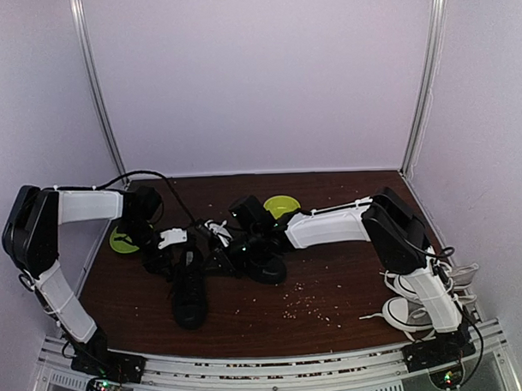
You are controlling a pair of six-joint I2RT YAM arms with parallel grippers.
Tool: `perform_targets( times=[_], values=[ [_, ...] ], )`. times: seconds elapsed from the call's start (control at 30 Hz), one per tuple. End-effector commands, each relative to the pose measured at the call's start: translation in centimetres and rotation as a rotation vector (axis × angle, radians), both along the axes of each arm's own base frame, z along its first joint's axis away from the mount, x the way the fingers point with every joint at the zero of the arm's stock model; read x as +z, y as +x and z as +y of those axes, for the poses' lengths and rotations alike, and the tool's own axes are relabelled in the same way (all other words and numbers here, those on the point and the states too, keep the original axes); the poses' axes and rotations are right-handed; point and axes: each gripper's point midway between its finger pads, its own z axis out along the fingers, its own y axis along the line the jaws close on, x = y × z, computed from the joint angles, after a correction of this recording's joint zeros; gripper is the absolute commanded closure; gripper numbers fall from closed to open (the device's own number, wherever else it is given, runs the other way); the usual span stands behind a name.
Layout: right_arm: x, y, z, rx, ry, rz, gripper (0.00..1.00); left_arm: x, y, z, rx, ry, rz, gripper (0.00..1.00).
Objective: Tie the shoes
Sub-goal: Adjust the loops with the shoelace on the shoe.
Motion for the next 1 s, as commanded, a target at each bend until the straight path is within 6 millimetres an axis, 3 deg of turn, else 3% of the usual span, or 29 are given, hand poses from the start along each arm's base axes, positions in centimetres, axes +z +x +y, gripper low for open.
perform_targets(
  times=[0.0,0.07,0.13,0.23,0.43,0.6,0.8,0.97],
  values=[
    [0.6,0.3,0.4,-0.003,0.027,-0.012,1.00,0.1,-0.8,-1.2,-0.040,-0.068,0.038,0.37],
    [0.5,0.3,0.3,-0.002,0.023,-0.015,1.00,0.3,-0.5,-0.4,-0.026,-0.028,0.005,0.39],
    [0.6,0.3,0.3,-0.002,0.024,-0.016,1.00,0.7,1.2,1.4,0.032,0.050,-0.101,0.42],
    [0.6,0.3,0.3,0.000,0.024,-0.017,1.00,3.4,3.4,2.8,0.115,0.013,-0.231,0.42],
    [0.4,0.2,0.3,0.001,0.022,-0.014,1.00,7.3,0.1,-0.8,-0.116,-0.241,-0.275,0.38],
    [0.5,0.0,0.4,0.002,0.025,-0.013,1.00,4.2,-1.3,-0.7,-0.133,-0.211,-0.076,0.39],
    [0.2,0.0,0.4,0.002,0.021,-0.011,1.00,3.7,-1.2,-1.5,-0.150,-0.244,-0.069,0.39],
    [0.3,0.0,0.4,0.002,0.021,-0.009,1.00,1.7,-0.3,-1.9,-0.124,-0.175,-0.047,0.42]
  ],
)
